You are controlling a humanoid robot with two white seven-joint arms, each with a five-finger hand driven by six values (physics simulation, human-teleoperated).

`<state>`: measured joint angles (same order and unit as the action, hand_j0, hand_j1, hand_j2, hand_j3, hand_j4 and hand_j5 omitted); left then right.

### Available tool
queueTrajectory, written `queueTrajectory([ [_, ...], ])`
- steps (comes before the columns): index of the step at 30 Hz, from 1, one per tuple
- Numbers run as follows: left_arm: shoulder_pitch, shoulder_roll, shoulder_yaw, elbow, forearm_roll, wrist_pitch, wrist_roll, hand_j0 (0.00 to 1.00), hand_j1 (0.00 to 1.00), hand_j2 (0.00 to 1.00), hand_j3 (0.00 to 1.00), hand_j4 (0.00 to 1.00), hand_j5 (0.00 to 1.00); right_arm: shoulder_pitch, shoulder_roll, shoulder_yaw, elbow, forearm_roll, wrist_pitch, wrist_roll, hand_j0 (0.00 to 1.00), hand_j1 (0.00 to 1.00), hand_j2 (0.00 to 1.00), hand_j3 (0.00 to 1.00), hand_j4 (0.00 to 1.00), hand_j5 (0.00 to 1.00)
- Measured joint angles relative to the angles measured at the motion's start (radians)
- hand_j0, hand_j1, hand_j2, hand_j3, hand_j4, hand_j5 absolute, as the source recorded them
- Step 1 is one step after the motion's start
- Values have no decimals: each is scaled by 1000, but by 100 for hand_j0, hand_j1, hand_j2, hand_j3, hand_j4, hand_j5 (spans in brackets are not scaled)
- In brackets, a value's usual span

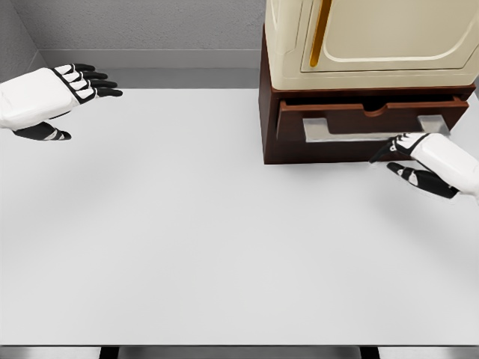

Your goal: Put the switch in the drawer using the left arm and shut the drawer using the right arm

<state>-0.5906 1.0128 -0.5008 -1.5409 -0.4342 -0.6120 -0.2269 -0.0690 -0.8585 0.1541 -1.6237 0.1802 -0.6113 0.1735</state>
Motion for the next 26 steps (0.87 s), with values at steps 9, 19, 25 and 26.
queueTrajectory([
  [9,-2,0,1,0,0,0,0,100,100,100,100,100,100,-132,26,114,83,-12,2,11,54,54,54,54,54,54],
  [19,0,0,2,1,0,0,0,100,100,100,100,100,100,-58,10,117,30,13,1,2,54,54,54,54,54,54],
  [25,38,4,21,1,-1,0,-1,100,100,100,100,100,100,75,-30,33,-38,29,-1,-4,100,100,100,100,100,100],
  [26,49,6,33,0,-1,0,-1,100,100,100,100,100,100,120,-36,-1,-61,30,-1,-4,100,100,100,100,100,100],
])
